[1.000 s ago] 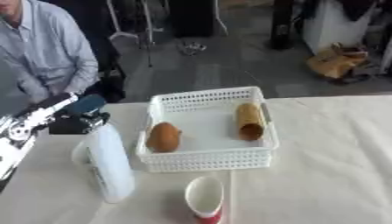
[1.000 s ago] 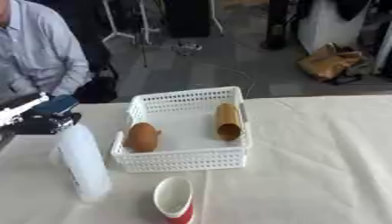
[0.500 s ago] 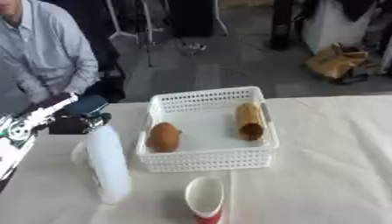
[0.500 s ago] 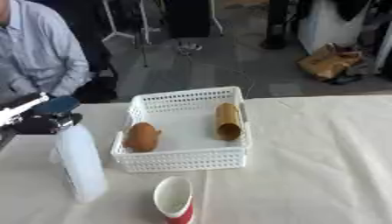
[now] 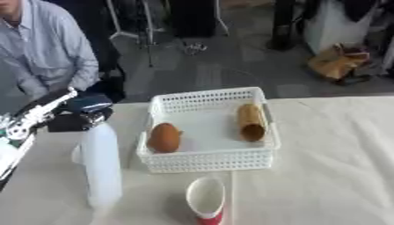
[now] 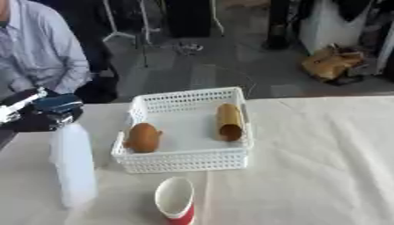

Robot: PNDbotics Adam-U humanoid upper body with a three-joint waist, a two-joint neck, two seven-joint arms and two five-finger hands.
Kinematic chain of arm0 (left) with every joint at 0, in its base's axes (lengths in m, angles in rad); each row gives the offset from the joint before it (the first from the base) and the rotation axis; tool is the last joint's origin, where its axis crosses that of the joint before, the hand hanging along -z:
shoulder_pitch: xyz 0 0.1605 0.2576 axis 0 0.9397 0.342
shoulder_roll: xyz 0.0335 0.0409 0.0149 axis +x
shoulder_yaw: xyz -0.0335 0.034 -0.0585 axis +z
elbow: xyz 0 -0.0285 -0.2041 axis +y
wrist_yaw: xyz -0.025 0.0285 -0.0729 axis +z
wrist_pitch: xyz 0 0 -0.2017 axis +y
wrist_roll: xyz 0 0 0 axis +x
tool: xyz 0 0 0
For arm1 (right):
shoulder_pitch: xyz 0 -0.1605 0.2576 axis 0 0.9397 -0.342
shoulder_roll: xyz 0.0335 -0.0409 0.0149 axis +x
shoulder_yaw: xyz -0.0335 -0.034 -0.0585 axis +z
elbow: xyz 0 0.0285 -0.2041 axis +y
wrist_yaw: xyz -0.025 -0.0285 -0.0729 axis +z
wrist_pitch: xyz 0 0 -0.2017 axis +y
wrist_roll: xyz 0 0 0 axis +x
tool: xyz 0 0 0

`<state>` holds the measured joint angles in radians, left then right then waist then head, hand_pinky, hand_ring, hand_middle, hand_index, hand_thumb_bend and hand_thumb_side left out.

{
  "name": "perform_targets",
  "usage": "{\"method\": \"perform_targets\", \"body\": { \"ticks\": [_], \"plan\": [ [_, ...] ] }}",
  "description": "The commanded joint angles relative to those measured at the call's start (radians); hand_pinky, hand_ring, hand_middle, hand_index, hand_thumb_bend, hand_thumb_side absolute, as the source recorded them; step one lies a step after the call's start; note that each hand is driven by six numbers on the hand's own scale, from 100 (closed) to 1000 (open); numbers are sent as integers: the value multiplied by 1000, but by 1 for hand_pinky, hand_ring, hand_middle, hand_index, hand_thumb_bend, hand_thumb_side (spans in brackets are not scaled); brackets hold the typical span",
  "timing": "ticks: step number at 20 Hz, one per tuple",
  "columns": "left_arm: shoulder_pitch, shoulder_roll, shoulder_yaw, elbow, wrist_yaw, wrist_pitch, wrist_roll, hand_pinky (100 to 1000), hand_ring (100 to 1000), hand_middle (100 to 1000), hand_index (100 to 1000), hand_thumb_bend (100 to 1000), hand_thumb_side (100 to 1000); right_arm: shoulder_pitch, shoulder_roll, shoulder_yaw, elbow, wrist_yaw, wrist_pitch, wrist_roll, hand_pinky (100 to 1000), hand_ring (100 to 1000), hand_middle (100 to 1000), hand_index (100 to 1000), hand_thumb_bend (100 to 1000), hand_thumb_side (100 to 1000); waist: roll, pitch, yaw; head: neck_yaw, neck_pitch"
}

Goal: Pick up objects on the table and place them in the box.

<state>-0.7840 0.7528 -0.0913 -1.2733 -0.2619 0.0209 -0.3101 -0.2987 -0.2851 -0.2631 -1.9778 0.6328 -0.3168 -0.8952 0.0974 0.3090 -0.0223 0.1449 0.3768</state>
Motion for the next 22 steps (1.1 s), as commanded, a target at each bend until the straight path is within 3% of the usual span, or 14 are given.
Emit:
{"method": "perform_targets", "body": {
  "ticks": [1, 22],
  "plan": [
    [-8, 38, 23, -22, 10, 2, 19, 443, 422, 293, 441, 312, 577, -8, -8, -8, -22, -6, -11, -12, 715, 832, 632, 702, 100, 1000, -5, -19, 3, -2, -11],
    [-11, 29, 53, -53, 61, -12, 115, 414, 394, 280, 445, 374, 571, -9, -8, -8, -22, -8, -11, -12, 721, 832, 629, 701, 100, 1000, -8, -18, 4, -5, -15]
  ]
}}
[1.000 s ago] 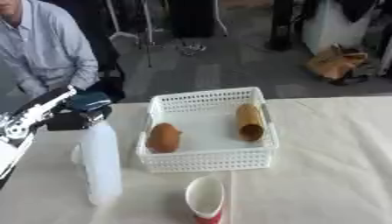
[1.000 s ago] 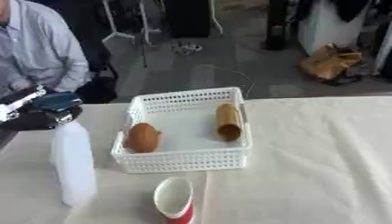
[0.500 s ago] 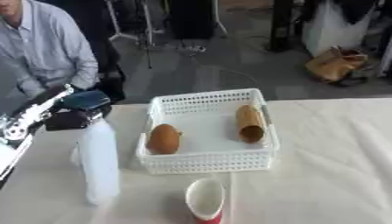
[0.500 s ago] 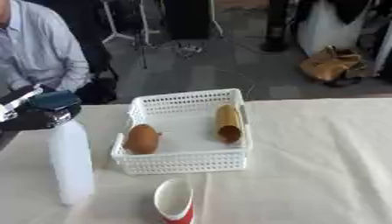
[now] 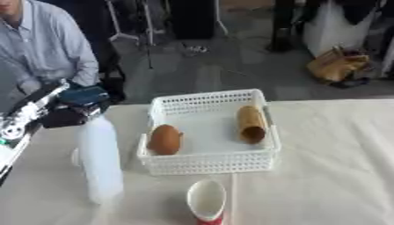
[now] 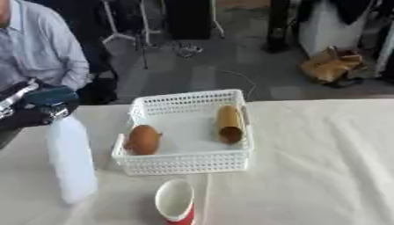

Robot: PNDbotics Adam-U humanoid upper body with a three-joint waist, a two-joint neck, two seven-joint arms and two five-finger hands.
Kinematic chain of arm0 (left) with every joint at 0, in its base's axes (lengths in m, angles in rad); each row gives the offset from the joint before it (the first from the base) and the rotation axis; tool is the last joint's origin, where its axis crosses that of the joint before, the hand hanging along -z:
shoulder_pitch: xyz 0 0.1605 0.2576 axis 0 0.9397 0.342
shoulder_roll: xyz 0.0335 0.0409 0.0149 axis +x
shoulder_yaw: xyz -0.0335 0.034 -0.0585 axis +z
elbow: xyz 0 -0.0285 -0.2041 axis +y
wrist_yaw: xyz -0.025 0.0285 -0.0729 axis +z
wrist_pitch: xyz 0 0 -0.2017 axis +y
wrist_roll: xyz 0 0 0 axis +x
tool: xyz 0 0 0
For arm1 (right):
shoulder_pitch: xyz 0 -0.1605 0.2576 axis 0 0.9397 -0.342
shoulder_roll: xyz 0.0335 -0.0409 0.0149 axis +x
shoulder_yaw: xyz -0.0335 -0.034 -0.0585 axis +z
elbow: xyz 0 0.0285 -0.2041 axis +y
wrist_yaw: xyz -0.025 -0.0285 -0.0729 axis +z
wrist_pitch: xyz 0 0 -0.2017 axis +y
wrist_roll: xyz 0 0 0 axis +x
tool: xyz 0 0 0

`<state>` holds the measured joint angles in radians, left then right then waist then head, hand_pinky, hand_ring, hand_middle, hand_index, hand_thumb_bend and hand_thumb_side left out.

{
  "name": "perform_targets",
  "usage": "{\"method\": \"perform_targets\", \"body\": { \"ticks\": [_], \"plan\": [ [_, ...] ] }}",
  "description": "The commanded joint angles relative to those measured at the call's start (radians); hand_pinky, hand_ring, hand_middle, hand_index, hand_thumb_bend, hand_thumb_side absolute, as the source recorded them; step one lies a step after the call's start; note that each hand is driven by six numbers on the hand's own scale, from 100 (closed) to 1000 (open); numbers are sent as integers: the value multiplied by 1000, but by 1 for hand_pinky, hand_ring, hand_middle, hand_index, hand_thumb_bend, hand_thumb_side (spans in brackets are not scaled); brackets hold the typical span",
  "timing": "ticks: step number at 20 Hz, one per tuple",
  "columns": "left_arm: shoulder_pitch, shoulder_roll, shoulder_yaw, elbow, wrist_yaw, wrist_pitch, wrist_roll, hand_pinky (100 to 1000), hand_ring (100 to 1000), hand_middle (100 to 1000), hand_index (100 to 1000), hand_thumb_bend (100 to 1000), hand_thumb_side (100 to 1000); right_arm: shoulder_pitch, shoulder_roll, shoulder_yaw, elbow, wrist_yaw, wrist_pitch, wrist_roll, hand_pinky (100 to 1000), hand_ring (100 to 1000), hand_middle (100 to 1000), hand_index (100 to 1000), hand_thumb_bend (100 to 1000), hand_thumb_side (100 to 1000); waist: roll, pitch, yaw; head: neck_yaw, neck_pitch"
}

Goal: Pick up objects on the table and place them in the box.

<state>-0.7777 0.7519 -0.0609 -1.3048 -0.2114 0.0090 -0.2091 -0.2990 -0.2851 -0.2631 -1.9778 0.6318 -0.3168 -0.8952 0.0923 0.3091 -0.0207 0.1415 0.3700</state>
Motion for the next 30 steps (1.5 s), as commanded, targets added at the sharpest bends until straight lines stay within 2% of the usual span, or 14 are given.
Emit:
{"method": "perform_targets", "body": {
  "ticks": [1, 9, 19, 30],
  "plan": [
    [-19, 31, 25, -23, 12, 1, 17, 414, 394, 279, 445, 378, 570, -9, -8, -8, -22, -7, -11, -12, 721, 832, 630, 701, 100, 1000, -3, -18, 3, -1, -8],
    [-38, 33, 38, -37, 26, 8, 41, 412, 393, 278, 445, 387, 564, -11, -10, -6, -22, -7, -12, -12, 722, 831, 629, 701, 100, 1000, 0, -20, 0, -2, -8],
    [-107, 41, 38, -38, 13, 14, 39, 408, 390, 280, 448, 399, 554, -10, -15, 0, -22, -6, -12, -12, 721, 831, 628, 700, 100, 1000, 10, -26, -5, -1, -1],
    [-238, 18, 30, 3, -22, 16, 34, 404, 389, 282, 450, 411, 547, -6, -21, 11, -22, -7, -11, -12, 719, 831, 626, 699, 100, 1000, 29, -35, -18, 7, 6]
  ]
}}
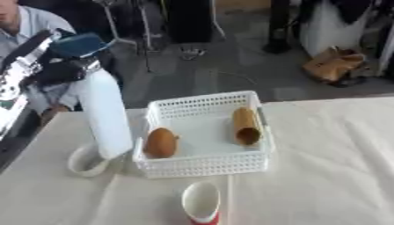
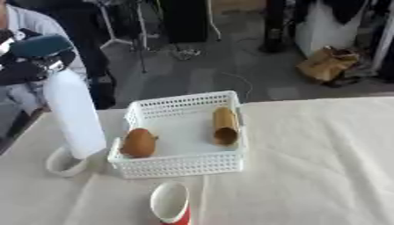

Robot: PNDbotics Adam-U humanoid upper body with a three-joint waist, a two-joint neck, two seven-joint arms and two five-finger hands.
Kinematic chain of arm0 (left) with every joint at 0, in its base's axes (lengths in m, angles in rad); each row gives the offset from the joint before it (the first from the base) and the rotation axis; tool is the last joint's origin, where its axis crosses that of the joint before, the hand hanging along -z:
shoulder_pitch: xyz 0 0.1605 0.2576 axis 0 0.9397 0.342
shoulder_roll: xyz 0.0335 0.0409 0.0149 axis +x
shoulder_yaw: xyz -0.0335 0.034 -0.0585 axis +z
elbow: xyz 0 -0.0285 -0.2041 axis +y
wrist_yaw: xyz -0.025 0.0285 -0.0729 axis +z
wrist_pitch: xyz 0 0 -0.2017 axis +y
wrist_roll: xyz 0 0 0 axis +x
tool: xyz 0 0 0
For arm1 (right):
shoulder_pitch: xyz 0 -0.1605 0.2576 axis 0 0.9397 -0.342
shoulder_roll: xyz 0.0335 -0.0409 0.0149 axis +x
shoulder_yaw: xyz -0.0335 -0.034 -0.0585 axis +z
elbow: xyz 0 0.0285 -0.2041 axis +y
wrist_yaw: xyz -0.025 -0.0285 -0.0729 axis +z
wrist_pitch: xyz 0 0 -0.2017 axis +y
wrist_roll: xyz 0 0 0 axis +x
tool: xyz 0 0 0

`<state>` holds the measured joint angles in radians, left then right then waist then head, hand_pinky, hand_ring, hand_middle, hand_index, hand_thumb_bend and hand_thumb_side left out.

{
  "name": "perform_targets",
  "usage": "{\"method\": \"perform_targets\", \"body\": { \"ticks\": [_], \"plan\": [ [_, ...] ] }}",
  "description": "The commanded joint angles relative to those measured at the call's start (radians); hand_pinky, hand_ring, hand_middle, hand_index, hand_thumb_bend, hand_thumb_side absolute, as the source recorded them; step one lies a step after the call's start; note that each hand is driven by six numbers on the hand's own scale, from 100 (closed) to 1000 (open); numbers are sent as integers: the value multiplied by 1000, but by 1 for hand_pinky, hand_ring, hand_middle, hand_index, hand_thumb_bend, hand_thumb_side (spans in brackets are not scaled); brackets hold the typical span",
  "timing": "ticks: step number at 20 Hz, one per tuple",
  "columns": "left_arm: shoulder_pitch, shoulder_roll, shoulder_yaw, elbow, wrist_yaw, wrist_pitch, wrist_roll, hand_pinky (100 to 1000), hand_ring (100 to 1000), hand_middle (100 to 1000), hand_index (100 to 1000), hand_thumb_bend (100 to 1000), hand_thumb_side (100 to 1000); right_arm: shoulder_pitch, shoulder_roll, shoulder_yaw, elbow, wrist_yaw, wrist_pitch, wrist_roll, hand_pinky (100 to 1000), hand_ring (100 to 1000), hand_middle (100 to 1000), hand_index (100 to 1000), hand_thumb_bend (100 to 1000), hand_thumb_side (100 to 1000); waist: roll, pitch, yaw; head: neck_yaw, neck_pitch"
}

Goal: Pick up objects on the table and place them in the box.

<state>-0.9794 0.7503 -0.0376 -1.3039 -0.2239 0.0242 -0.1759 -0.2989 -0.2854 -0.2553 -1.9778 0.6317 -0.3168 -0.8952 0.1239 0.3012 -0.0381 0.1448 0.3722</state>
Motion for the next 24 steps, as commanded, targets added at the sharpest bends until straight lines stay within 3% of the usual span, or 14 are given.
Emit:
{"method": "perform_targets", "body": {
  "ticks": [1, 16, 24],
  "plan": [
    [-47, 16, 7, 8, -11, 1, 1, 404, 389, 282, 450, 411, 547, -6, -22, 4, -22, -7, -11, -12, 719, 831, 626, 699, 100, 1000, -1, -27, -2, 3, 4],
    [-202, -95, -8, 136, -64, 0, 35, 403, 386, 277, 450, 414, 544, -10, -24, 20, -22, -14, -12, -12, 721, 830, 624, 697, 100, 1000, 20, -38, -39, 23, 5],
    [-265, -174, -11, 242, -141, 4, 116, 401, 385, 277, 452, 414, 542, -15, -23, 36, -22, -22, -15, -12, 721, 830, 623, 697, 100, 1000, 30, -39, -69, 40, 2]
  ]
}}
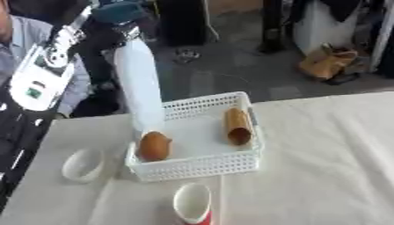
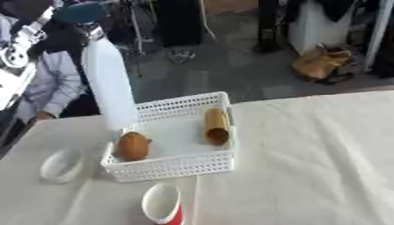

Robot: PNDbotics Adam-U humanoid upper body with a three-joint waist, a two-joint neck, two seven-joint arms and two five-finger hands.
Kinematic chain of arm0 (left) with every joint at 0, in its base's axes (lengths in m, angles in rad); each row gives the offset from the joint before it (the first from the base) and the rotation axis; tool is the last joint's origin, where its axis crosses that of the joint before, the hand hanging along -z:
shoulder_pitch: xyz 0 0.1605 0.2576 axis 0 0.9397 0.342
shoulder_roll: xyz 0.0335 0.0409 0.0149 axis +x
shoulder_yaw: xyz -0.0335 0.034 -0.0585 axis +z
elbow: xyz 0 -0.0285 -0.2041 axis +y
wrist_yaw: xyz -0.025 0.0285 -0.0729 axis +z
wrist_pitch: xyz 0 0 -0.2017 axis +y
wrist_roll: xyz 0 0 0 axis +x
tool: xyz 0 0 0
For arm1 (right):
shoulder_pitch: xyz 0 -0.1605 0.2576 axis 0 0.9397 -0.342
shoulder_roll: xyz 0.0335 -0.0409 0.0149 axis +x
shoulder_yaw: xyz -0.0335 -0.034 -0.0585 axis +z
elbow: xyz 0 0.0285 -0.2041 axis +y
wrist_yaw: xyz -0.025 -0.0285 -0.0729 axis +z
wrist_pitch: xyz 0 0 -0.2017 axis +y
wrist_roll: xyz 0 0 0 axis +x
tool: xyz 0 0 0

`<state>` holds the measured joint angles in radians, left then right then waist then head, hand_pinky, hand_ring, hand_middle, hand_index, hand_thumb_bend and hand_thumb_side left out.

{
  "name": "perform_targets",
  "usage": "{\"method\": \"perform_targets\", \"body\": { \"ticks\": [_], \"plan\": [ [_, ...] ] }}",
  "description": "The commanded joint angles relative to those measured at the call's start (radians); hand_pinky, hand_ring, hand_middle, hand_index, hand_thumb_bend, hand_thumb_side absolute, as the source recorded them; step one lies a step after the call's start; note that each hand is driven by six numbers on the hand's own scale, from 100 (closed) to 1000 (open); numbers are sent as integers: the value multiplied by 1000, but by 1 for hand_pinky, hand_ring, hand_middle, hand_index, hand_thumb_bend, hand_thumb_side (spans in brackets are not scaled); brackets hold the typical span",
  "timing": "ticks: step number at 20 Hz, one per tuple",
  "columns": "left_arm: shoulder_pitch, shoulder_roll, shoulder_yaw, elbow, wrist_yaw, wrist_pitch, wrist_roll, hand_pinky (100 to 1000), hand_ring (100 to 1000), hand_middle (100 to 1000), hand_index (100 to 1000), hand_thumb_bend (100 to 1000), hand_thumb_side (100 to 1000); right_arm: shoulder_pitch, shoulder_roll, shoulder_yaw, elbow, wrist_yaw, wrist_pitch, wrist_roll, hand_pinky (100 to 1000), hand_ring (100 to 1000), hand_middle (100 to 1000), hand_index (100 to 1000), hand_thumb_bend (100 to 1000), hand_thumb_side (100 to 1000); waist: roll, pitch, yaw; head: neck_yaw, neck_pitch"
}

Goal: Pick up objects on the table and place them in the box.

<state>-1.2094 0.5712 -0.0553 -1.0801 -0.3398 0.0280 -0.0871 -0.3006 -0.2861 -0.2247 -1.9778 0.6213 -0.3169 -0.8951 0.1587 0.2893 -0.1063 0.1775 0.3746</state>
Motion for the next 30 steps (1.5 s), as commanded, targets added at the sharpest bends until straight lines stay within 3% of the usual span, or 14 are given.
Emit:
{"method": "perform_targets", "body": {
  "ticks": [1, 12, 18, 22, 23, 26, 27, 28, 29, 30],
  "plan": [
    [-40, -3, 6, 32, -40, 0, 40, 400, 385, 278, 452, 415, 542, -15, -22, 7, -22, -12, -16, -12, 720, 830, 623, 697, 100, 1000, -3, -27, -5, 9, 0],
    [-82, -75, 21, 182, -186, -2, 191, 397, 384, 283, 455, 420, 536, -31, -22, 30, -22, -21, -25, -12, 719, 830, 621, 697, 100, 1000, 11, -19, -52, 32, -15],
    [-101, -104, 35, 250, -299, -2, 331, 399, 391, 296, 460, 436, 519, -42, -23, 46, -22, -30, -30, -12, 718, 831, 621, 696, 100, 1000, 24, -10, -82, 50, -25],
    [-109, -117, 42, 292, -349, 0, 384, 441, 440, 320, 461, 451, 520, -48, -24, 52, -22, -33, -33, -12, 718, 830, 620, 696, 100, 1000, 29, -3, -102, 59, -32],
    [-110, -120, 40, 301, -361, -2, 386, 556, 541, 406, 549, 570, 582, -49, -24, 52, -22, -33, -33, -12, 717, 830, 619, 695, 100, 1000, 30, -1, -105, 61, -32],
    [-111, -123, 41, 316, -391, -14, 370, 556, 541, 406, 549, 570, 582, -49, -23, 52, -22, -34, -34, -12, 717, 830, 619, 695, 100, 1000, 30, 0, -108, 62, -31],
    [-109, -126, 32, 323, -403, -24, 348, 1000, 919, 800, 925, 738, 806, -50, -24, 53, -22, -35, -34, -12, 717, 830, 619, 694, 100, 1000, 31, 0, -109, 63, -31],
    [-109, -127, 15, 334, -428, -50, 279, 1000, 928, 809, 932, 740, 812, -51, -24, 52, -22, -37, -34, -12, 717, 831, 619, 694, 100, 1000, 32, 1, -109, 63, -31],
    [-111, -127, 14, 340, -448, -71, 215, 1000, 1000, 880, 977, 733, 854, -51, -24, 52, -22, -38, -34, -12, 717, 831, 618, 694, 100, 1000, 31, 1, -108, 61, -31],
    [-113, -127, 16, 342, -465, -89, 155, 1000, 1000, 880, 977, 733, 854, -51, -24, 52, -22, -39, -33, -12, 717, 831, 618, 694, 100, 1000, 31, 1, -107, 60, -30]
  ]
}}
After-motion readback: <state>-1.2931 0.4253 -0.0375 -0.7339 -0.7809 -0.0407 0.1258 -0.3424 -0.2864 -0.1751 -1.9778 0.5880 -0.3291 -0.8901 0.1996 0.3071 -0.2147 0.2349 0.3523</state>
